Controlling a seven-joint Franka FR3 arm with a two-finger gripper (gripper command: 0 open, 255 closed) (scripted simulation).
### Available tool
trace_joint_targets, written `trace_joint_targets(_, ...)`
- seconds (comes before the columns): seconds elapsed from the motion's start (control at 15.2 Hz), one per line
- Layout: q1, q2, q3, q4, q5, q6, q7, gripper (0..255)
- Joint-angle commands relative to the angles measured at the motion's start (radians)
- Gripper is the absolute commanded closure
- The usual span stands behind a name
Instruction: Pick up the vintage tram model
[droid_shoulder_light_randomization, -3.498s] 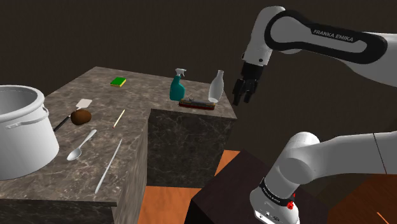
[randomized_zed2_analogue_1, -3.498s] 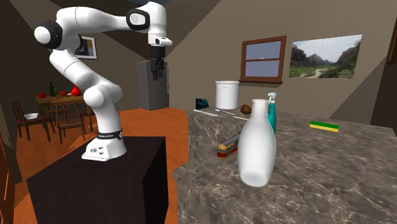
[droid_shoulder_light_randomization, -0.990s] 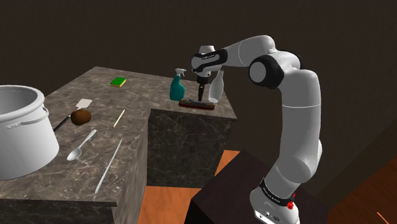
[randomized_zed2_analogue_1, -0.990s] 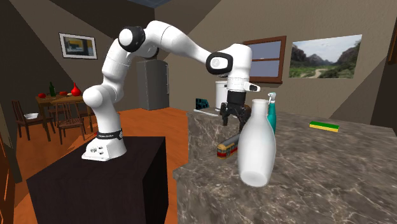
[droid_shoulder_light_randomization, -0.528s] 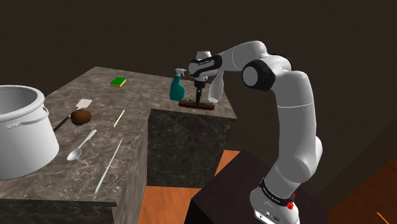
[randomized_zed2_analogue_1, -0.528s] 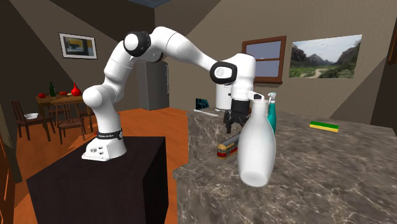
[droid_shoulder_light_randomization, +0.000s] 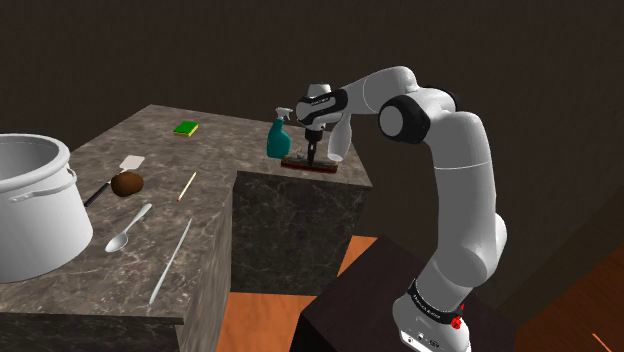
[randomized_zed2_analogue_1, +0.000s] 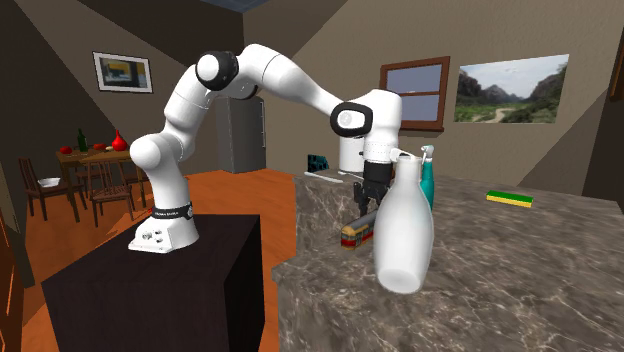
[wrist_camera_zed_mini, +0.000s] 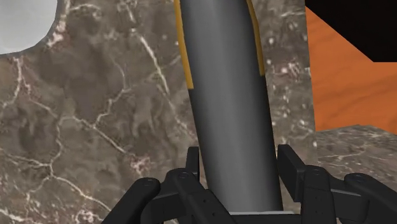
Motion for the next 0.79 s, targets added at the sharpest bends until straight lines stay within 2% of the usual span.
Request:
trace_joint_targets(0.0, 0.0, 0.001, 0.0, 0.0, 0.0, 0.0, 0.0, 255)
trace_joint_targets(0.26, 0.001, 0.0, 0.0, -0.003, 0.0, 0.002, 0.001, 255)
trace_joint_targets(0.73, 0.003, -0.037, -0.006, 0.035, -0.01, -0.073, 0.004, 255)
